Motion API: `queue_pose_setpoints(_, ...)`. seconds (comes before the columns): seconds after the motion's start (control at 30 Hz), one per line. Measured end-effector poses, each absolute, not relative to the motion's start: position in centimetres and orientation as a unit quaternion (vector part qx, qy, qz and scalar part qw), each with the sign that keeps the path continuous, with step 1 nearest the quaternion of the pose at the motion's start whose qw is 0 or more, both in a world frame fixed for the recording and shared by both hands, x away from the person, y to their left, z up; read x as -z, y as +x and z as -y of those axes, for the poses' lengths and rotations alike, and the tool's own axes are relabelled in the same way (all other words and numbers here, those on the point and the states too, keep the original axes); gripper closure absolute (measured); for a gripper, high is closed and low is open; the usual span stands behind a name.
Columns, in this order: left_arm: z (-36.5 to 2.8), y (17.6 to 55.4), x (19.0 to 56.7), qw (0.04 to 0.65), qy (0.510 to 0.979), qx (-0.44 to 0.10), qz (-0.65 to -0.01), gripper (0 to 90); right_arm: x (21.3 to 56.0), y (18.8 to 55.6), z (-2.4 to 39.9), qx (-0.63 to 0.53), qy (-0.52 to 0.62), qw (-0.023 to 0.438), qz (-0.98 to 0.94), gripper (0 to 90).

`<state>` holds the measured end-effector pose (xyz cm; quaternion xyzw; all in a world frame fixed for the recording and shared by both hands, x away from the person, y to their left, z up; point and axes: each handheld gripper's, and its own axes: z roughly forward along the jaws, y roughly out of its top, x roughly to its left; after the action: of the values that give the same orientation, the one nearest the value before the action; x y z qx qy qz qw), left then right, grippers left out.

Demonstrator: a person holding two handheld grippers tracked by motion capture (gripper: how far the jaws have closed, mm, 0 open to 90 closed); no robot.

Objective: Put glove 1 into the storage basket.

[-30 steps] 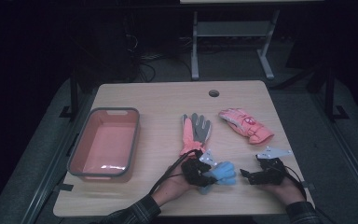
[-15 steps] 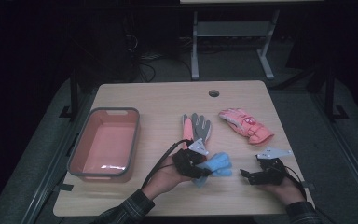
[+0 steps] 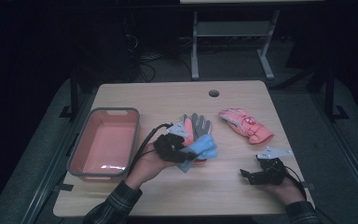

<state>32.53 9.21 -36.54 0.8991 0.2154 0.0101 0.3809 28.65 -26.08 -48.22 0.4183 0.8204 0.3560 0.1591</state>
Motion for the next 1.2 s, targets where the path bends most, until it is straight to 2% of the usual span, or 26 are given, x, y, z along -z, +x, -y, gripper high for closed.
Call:
queue_pose_setpoints(0.8, -19.3, 35.5, 33.0, 0.377, 0.865, -0.094, -0.317, 72.5, 48.2, 28.6, 26.1, -0.355, 0.418, 0.160, -0.821, 9.7)
queue_pose_setpoints(1.2, -24.9, 36.8, 33.4, 0.359, 0.836, -0.136, -0.392, 72.5, 48.2, 28.6, 26.0, -0.356, 0.418, 0.159, -0.820, 9.5)
